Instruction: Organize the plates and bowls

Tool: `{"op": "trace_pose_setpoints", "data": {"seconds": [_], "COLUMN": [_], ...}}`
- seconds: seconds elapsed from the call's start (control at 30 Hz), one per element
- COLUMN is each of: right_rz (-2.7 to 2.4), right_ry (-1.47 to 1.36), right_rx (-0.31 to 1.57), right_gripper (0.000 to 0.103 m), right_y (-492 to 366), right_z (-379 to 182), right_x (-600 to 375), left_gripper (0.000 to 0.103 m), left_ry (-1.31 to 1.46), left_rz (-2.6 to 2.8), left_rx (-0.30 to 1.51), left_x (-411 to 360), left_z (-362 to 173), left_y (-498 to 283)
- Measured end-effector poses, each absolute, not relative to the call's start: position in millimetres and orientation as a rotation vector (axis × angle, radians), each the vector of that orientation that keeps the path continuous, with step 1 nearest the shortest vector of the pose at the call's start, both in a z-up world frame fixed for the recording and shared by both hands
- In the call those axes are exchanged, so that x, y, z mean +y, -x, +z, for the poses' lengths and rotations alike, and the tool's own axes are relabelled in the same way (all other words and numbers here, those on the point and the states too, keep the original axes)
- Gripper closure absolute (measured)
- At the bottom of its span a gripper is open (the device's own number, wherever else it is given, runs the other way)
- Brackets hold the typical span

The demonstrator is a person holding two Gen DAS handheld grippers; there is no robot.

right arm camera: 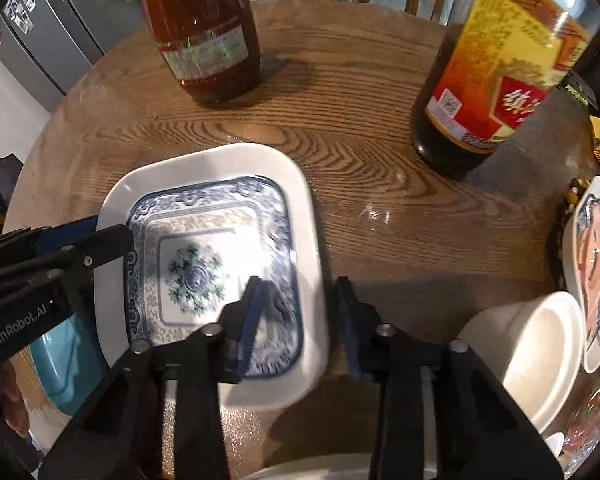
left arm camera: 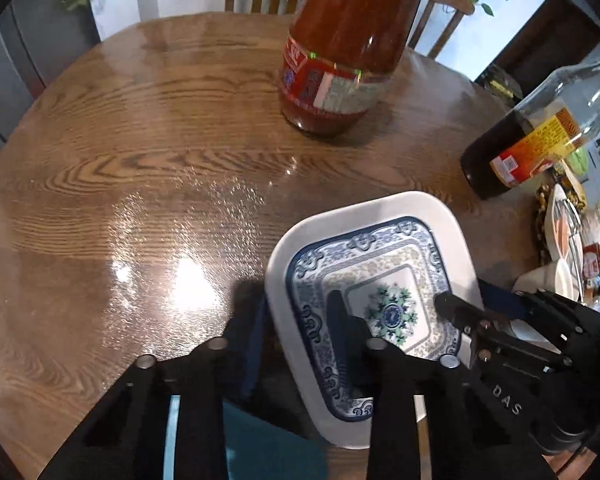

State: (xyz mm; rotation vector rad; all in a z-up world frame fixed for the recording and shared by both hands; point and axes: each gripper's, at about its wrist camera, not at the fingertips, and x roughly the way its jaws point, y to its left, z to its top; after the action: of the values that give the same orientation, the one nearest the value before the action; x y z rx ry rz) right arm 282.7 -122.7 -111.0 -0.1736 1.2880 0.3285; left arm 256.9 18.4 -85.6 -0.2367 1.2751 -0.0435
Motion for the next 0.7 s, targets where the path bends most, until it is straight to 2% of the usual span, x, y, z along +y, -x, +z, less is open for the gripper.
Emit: {"op": "trace_pose_setpoints", "data": {"seconds": [0.1,0.27,0.43,0.7], "right_rz": [0.327,0.314,0.324,0.339], "right_ry": [0.178,0.166,0.094,-0.031], "right_rx": [1.276,1.256,1.212,1.103], "right_gripper": [0.075,0.092,0.093,0.093], "right_y": [-285,-282,-269,-236], "right_z": [-111,-110,-99,-49], "right_x": [-120,-122,-137,-151], "left_gripper": [0.079,0.079,0.079,0.079], "left_ry": [0.212,0.171,0.152,0.112], "left_rz": [-0.035,-0.024,-0.026,-0.033], "left_rx": [1.275,1.237,1.179,1.050], "left_x": [16,16,19,25], "left_z": [-89,-88,-69,-12], "left_y": [-255,-246,-233,-199]}}
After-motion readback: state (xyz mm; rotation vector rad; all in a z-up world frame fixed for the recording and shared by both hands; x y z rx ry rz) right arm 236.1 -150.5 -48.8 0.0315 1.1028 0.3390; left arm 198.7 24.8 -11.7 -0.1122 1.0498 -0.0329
